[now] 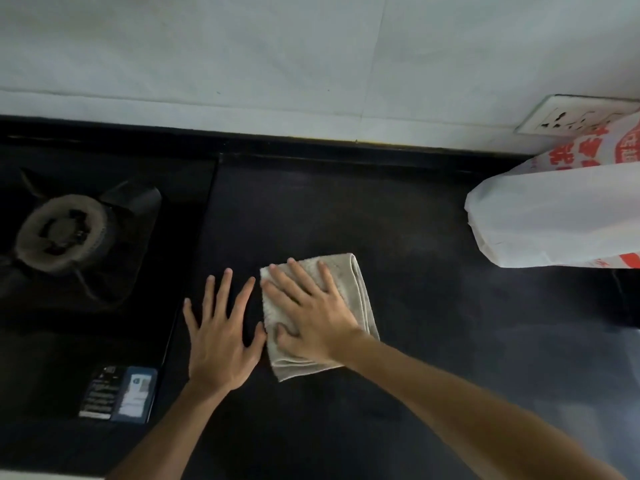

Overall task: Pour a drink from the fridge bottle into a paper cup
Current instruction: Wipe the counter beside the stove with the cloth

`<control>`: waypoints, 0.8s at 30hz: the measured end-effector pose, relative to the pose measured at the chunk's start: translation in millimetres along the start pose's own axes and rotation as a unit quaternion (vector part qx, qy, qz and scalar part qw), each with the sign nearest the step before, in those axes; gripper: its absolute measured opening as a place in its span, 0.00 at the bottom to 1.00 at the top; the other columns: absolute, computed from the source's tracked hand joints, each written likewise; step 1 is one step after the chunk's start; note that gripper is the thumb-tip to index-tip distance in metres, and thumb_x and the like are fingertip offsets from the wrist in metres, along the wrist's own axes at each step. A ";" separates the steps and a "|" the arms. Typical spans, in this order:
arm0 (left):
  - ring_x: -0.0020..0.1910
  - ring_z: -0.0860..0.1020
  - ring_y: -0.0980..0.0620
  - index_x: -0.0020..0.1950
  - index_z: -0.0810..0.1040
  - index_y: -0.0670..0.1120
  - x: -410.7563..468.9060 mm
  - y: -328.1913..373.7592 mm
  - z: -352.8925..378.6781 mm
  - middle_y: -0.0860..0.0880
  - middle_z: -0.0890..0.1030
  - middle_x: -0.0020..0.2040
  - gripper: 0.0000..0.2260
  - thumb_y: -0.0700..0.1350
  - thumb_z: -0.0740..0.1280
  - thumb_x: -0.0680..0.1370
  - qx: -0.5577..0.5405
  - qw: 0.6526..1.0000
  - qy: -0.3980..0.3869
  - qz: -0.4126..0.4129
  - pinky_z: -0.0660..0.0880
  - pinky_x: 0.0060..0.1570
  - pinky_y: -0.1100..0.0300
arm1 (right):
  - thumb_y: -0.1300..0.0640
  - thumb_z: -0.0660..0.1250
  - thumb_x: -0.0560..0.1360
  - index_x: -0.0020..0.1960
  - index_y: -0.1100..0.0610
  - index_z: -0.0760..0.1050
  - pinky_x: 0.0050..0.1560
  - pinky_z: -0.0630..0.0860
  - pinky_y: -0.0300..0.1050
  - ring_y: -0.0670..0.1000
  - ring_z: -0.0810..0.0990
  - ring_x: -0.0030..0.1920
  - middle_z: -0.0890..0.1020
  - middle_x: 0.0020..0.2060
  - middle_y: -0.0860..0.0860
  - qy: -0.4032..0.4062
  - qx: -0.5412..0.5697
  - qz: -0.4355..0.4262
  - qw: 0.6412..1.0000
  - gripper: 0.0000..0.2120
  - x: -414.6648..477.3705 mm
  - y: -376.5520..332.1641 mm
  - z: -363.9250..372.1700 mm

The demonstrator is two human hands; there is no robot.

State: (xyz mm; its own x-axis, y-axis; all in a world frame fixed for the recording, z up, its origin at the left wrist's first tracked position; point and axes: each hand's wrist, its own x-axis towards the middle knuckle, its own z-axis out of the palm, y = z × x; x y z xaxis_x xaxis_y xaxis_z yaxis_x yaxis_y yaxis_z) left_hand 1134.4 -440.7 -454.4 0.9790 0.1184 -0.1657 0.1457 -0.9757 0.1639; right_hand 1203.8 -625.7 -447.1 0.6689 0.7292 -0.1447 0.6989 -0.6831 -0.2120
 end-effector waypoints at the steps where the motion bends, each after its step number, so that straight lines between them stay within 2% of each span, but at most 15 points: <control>1: 0.81 0.48 0.43 0.80 0.57 0.55 1.1 -0.2 -0.3 0.48 0.51 0.82 0.33 0.61 0.53 0.74 0.000 1.000 0.000 -0.003 0.50 0.73 0.31 | 0.39 0.50 0.78 0.80 0.49 0.47 0.75 0.38 0.66 0.54 0.40 0.80 0.46 0.81 0.48 0.000 -0.009 -0.004 1.000 0.34 13.9 16.0 -2.7; 4: 0.81 0.48 0.43 0.80 0.58 0.55 0.9 1.5 1.0 0.48 0.52 0.82 0.33 0.60 0.54 0.74 -0.003 1.000 0.001 -0.005 0.50 0.74 0.32 | 0.39 0.47 0.78 0.81 0.48 0.46 0.75 0.43 0.68 0.54 0.40 0.80 0.46 0.81 0.47 0.006 -0.006 0.067 0.998 0.34 70.4 55.8 -21.3; 7: 0.81 0.48 0.44 0.79 0.58 0.55 1.8 1.6 1.3 0.48 0.51 0.82 0.33 0.60 0.55 0.74 0.002 1.000 0.000 -0.005 0.50 0.74 0.32 | 0.39 0.45 0.77 0.81 0.50 0.47 0.74 0.43 0.69 0.56 0.41 0.80 0.47 0.81 0.49 0.025 0.002 0.149 0.989 0.35 98.0 46.0 -22.5; 11: 0.81 0.49 0.43 0.76 0.64 0.51 1.7 -0.8 2.3 0.47 0.53 0.82 0.32 0.61 0.55 0.74 0.014 1.000 -0.003 -0.001 0.51 0.73 0.31 | 0.39 0.46 0.77 0.81 0.52 0.49 0.74 0.40 0.69 0.57 0.40 0.79 0.47 0.81 0.51 0.028 0.004 0.118 0.993 0.35 72.6 7.7 -6.9; 14: 0.81 0.49 0.44 0.77 0.63 0.52 1.1 -3.0 3.3 0.47 0.53 0.82 0.32 0.61 0.55 0.74 0.000 1.000 0.002 0.003 0.51 0.73 0.31 | 0.39 0.48 0.78 0.80 0.49 0.49 0.76 0.39 0.66 0.54 0.40 0.80 0.47 0.81 0.48 0.032 0.033 0.081 0.996 0.34 78.5 20.7 -11.4; 16: 0.81 0.49 0.44 0.78 0.60 0.54 1.0 -3.3 3.2 0.48 0.52 0.82 0.32 0.61 0.55 0.74 -0.005 1.000 0.002 0.002 0.51 0.73 0.31 | 0.39 0.48 0.78 0.81 0.48 0.48 0.76 0.38 0.65 0.53 0.40 0.80 0.47 0.81 0.47 0.031 0.023 0.092 0.995 0.33 82.0 41.7 -18.6; 19: 0.81 0.49 0.44 0.79 0.59 0.56 2.3 -3.1 2.6 0.48 0.52 0.82 0.32 0.61 0.53 0.75 -0.002 1.000 0.000 -0.002 0.51 0.73 0.31 | 0.39 0.48 0.78 0.81 0.47 0.47 0.76 0.40 0.65 0.54 0.42 0.80 0.48 0.81 0.47 0.047 0.013 0.172 0.984 0.34 64.5 83.9 -23.7; 24: 0.80 0.49 0.43 0.79 0.59 0.55 1.5 -2.5 4.5 0.47 0.52 0.82 0.32 0.61 0.52 0.75 0.000 1.000 -0.001 0.000 0.50 0.73 0.30 | 0.39 0.49 0.76 0.81 0.46 0.48 0.76 0.43 0.66 0.53 0.45 0.80 0.50 0.80 0.46 0.084 0.005 0.295 0.952 0.34 -25.6 139.6 -19.9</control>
State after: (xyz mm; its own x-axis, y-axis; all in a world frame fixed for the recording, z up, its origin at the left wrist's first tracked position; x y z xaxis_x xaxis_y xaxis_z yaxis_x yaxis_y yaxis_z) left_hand 1134.9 -438.9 -459.4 0.9786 0.1180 -0.1686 0.1459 -0.9756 0.1642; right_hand 1289.3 -740.5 -453.8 0.9759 0.2008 -0.0857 0.1865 -0.9709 -0.1505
